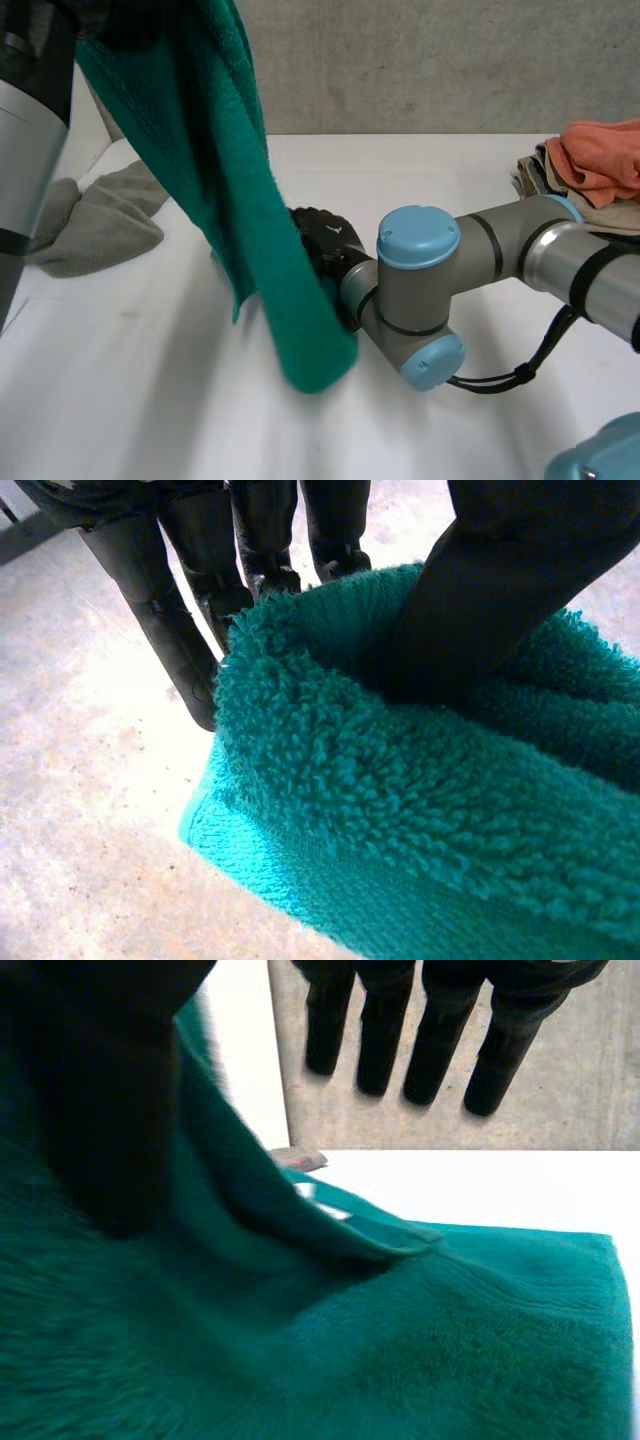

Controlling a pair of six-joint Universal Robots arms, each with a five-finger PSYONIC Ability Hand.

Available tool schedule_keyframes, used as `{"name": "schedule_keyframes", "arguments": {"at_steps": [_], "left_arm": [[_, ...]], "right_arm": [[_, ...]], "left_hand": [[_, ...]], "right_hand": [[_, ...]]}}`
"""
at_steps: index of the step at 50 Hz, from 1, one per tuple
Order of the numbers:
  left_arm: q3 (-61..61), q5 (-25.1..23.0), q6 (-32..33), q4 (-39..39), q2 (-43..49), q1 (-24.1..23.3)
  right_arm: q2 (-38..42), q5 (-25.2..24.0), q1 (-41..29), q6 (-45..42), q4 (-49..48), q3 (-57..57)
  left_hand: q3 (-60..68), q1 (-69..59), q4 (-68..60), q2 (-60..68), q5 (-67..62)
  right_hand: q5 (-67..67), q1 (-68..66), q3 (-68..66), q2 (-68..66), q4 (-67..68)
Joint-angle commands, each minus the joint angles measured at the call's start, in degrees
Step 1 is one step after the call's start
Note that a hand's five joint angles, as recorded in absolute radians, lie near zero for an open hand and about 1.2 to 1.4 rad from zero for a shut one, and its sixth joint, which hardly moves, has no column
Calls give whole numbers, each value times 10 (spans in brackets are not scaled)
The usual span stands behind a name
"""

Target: Fold the laundry.

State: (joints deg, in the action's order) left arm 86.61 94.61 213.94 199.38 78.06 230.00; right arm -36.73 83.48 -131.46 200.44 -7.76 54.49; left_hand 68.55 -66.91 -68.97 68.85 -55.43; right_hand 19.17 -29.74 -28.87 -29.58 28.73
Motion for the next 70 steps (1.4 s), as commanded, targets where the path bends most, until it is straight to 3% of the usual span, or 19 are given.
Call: {"name": "schedule_keyframes", "arguments": {"at_steps": [1,2,8,13,20,24,34,39,43,48,52,58,63,64,70], "left_arm": [[4,12,-2,0,-25,-10],[4,12,-3,0,-27,-11],[0,12,-1,3,-41,-10],[-1,10,2,2,-41,-6],[10,9,2,1,-44,7],[28,7,1,2,-47,25],[103,6,-2,5,-35,81],[143,4,-4,0,7,170],[161,-7,-11,0,55,199],[167,-27,-26,0,143,205],[151,-41,-27,2,232,205],[22,-42,-22,8,368,205],[-153,-42,-3,12,428,206],[-182,-43,4,16,435,206],[-379,-46,36,136,470,210]], "right_arm": [[15,3,2,-2,-2,-22],[15,1,2,-2,-2,-22],[3,-13,8,-4,3,-11],[-86,-13,51,-46,5,33],[-278,-10,174,-259,-23,152],[-348,-11,200,-360,-45,210],[-491,-13,231,-455,10,282],[-563,-24,275,-539,59,295],[-558,-39,287,-613,133,299],[-451,-43,287,-671,216,291],[-368,-39,289,-678,220,261],[-251,-7,285,-664,204,157],[-188,28,277,-629,102,42],[-180,36,274,-610,43,13],[-187,81,270,-568,-173,-41]], "left_hand": [[115,-131,-110,112,-146],[115,-131,-110,112,-146],[115,-131,-110,112,-146],[115,-131,-110,112,-146],[115,-131,-110,112,-146],[115,-131,-110,112,-146],[115,-131,-110,112,-146],[115,-131,-110,112,-146],[115,-131,-110,112,-146],[115,-131,-110,112,-146],[115,-131,-110,112,-146],[115,-131,-110,112,-146],[115,-131,-110,112,-146],[115,-131,-110,112,-146],[115,-131,-110,112,-146]], "right_hand": [[330,-324,-333,-326,334],[507,-501,-509,-502,511],[508,-503,-511,-504,513],[508,-503,-511,-504,513],[508,-503,-511,-504,513],[508,-503,-511,-504,513],[508,-503,-511,-504,513],[508,-503,-511,-504,513],[508,-503,-511,-504,513],[508,-503,-511,-504,513],[508,-503,-511,-504,513],[508,-503,-511,-504,513],[508,-503,-511,-504,513],[508,-503,-511,-504,513],[508,-503,-511,-504,513]]}}
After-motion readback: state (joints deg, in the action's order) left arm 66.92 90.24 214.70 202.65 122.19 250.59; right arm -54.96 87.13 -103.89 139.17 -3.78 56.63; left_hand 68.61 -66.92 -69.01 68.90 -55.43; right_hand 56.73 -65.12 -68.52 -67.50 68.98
